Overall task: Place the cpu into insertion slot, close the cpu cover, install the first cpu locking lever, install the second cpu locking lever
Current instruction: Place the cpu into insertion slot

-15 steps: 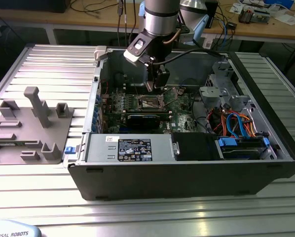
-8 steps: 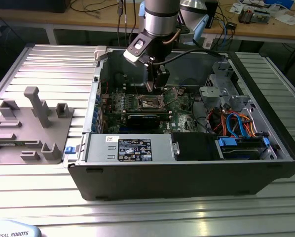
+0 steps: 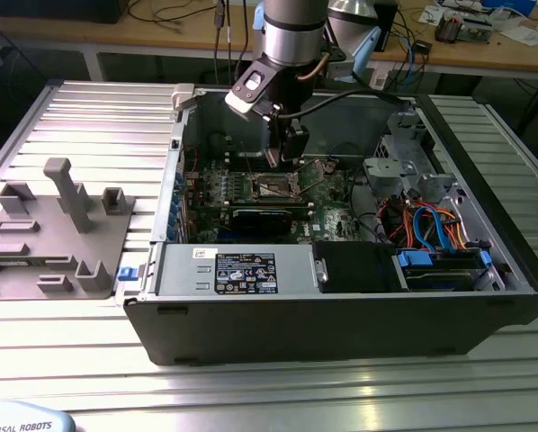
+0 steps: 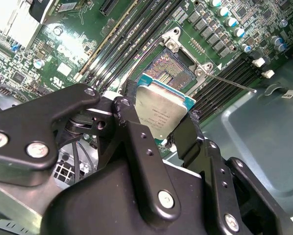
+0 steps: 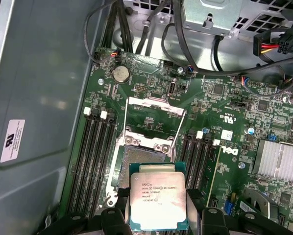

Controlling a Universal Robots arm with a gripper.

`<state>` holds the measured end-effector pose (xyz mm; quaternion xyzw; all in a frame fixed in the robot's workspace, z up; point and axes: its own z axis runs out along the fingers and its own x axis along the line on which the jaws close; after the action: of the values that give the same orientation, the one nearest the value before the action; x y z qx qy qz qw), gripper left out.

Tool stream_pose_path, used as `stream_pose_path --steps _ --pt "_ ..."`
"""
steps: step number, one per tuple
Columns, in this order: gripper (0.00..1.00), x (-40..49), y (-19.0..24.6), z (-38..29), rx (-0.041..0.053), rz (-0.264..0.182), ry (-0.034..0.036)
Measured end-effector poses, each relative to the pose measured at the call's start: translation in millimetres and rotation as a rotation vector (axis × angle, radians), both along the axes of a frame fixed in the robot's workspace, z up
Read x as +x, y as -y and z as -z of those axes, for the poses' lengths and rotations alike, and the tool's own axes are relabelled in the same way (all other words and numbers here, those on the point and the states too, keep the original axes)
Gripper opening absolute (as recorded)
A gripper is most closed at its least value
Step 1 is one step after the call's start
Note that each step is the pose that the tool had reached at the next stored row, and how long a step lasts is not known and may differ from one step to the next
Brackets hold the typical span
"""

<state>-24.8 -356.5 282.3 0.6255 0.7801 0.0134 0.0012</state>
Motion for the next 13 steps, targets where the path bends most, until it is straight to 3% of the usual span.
stream_pose_path --steps 13 --pt "0.54 0.0 0.0 0.4 0.0001 0.007 0.0001"
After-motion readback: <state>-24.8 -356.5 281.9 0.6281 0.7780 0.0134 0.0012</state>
